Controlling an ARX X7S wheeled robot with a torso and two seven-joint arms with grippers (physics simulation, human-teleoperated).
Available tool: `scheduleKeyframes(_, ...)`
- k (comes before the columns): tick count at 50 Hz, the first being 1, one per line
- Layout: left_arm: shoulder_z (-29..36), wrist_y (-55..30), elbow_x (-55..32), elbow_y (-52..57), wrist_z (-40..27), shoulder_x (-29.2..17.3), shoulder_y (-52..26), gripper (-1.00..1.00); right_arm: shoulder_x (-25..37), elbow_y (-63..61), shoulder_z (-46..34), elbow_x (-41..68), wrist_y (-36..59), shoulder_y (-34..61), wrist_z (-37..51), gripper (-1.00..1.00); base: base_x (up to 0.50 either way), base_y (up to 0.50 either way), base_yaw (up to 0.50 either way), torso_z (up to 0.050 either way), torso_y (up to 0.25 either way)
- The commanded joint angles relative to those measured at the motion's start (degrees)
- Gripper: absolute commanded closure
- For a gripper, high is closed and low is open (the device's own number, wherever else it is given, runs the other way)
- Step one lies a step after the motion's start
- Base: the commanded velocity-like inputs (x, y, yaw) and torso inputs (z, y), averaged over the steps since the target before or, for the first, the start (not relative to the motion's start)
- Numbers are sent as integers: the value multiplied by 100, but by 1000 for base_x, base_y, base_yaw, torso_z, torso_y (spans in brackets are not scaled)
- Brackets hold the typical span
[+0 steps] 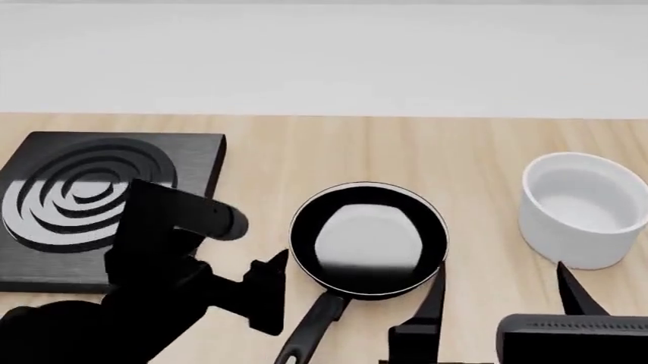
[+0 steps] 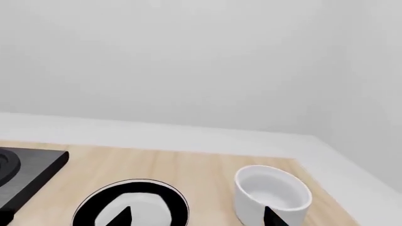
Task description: Put the frying pan on the cabinet shelf.
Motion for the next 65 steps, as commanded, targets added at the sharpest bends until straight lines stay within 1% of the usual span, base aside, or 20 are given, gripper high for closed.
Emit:
scheduleKeyframes(1,313,-38,76,-832,180,182,-429,-100,-61,-100,293,-46,38,66,-60,-100,0,0,0,0,0)
scheduleKeyframes(6,606,-77,71,-1027,216,138,-433,-100,-35,-4,299,-72,-142,-11,-47,-100,0,0,0,0,0)
scheduleKeyframes(10,455,-217,-39,-1285,72,261,-389,-100,-11,0,275,-79,-177,-27,-24,-100,0,0,0,0,0)
scheduleKeyframes(17,603,-202,-191,-1395,-40,320,-341,-100,7,53,180,-96,-243,-68,22,-100,0,0,0,0,0)
scheduleKeyframes(20,747,-74,-186,-1669,-131,366,-419,-100,38,73,106,-126,-255,-81,53,-100,0,0,0,0,0)
scheduleKeyframes(21,719,-70,-321,-1744,-210,400,-439,-100,26,62,112,-109,-244,-70,54,-100,0,0,0,0,0)
scheduleKeyframes(24,900,105,-534,-1921,-327,395,-473,-100,18,68,115,-89,-248,-73,61,-100,0,0,0,0,0)
scheduleKeyframes(32,1183,348,-1010,-2081,-633,372,-444,-100,32,79,160,-44,-262,-113,73,-100,0,0,0,0,0)
scheduleKeyframes(43,1691,823,-1387,-2559,-744,366,-513,-100,42,103,162,-1,-301,-115,102,-100,0,0,0,0,0)
scheduleKeyframes(47,1768,981,-1549,-2757,-866,376,-520,-100,48,29,161,35,-250,-49,119,-100,0,0,0,0,0)
scheduleKeyframes(49,1846,1079,-1609,-2922,-875,381,-576,-100,44,35,169,7,-388,-76,137,-100,0,0,0,0,0)
scheduleKeyframes(55,2099,1439,-1822,-3477,-832,391,-757,-100,37,-55,250,97,-363,-20,131,-100,0,0,0,0,0)
scheduleKeyframes(58,2265,1613,-1921,-3769,-820,392,-845,-100,42,-42,263,115,-377,-35,135,-100,0,0,0,0,0)
scheduleKeyframes(60,2468,1775,-1837,-3949,-788,379,-879,-100,48,-66,298,139,-346,-24,142,-100,0,0,0,0,0)
scheduleKeyframes(65,2591,1948,-2001,-4160,-797,372,-884,-100,59,-26,245,138,-398,-34,166,-100,0,0,0,0,0)
